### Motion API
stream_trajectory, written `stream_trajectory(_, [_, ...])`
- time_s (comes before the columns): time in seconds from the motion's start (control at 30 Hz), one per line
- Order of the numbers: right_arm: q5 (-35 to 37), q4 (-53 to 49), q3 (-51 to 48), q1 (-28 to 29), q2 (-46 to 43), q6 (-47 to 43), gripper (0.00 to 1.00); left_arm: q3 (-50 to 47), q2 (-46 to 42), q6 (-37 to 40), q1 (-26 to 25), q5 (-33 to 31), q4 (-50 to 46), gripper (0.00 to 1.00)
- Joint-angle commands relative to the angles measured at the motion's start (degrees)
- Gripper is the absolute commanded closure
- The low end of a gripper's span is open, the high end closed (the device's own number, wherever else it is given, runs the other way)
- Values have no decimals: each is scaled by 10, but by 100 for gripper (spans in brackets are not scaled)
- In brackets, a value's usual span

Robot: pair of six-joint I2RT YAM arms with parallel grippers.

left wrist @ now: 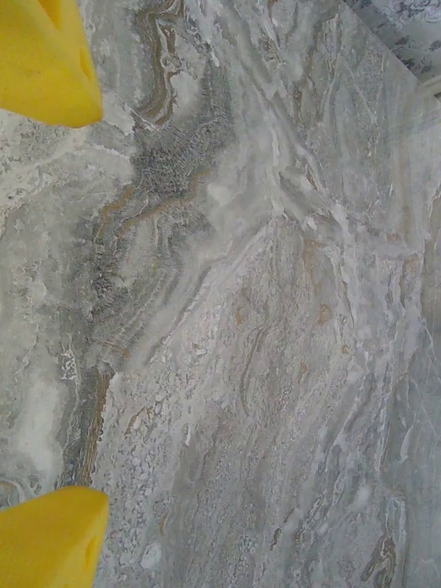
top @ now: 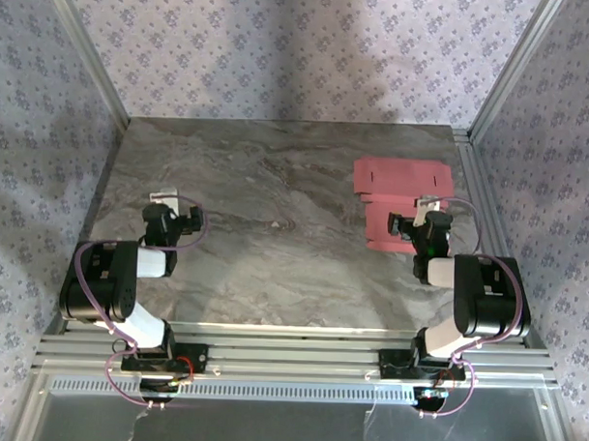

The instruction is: Fold the paper box

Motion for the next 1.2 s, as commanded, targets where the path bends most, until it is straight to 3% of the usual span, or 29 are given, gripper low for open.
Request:
stream_trajectory(0.0, [-2,13,3,1,3,-10,0,11,-3,8,-1,-2,6,0])
stream_trajectory(1.03, [-9,16,1,-4,1,-7,0,12,-4,8,-1,-3,6,0])
stream_trajectory(1.17, [81,-88,34,20,-70,-2,0,12,-4,8,0,-1,6,0])
